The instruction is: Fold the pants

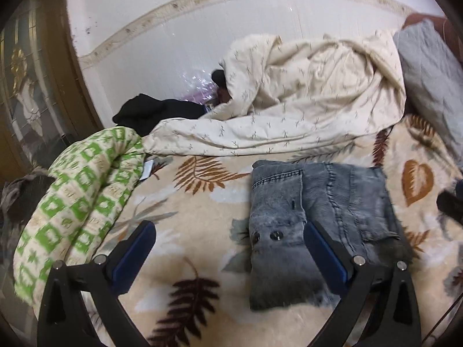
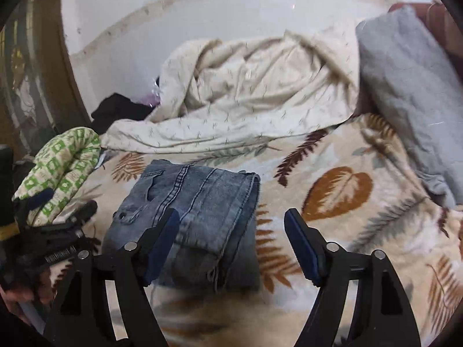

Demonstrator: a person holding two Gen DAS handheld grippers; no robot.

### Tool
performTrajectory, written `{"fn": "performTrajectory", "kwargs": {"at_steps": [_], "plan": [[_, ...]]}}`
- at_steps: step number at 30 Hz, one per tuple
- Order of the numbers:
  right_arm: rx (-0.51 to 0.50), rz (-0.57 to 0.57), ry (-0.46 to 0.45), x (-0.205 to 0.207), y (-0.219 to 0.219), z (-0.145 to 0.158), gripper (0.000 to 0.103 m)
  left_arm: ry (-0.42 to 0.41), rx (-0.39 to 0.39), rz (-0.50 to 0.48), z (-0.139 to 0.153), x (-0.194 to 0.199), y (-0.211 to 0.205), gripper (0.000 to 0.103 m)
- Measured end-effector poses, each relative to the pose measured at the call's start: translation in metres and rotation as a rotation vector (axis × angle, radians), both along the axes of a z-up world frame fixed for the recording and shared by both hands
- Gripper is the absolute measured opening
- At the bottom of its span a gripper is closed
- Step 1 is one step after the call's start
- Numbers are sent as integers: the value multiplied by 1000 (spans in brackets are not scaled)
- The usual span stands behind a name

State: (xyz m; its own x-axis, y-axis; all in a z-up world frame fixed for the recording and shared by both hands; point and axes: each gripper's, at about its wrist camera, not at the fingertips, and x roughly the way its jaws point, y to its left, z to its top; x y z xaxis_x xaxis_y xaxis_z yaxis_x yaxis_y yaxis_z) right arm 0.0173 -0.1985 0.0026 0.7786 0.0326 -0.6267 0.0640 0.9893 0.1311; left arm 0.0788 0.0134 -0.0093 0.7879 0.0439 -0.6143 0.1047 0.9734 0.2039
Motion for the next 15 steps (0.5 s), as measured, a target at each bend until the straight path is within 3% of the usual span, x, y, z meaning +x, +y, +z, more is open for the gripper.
{"fn": "performTrajectory", "kwargs": {"at_steps": [5,15], "plan": [[-23,-2,-49,-46,10,1,75,4,-62,49,10,-37,16,103],[-64,24,-177,-96,39,14,76,3,-66,91,14,-97,47,103]]}}
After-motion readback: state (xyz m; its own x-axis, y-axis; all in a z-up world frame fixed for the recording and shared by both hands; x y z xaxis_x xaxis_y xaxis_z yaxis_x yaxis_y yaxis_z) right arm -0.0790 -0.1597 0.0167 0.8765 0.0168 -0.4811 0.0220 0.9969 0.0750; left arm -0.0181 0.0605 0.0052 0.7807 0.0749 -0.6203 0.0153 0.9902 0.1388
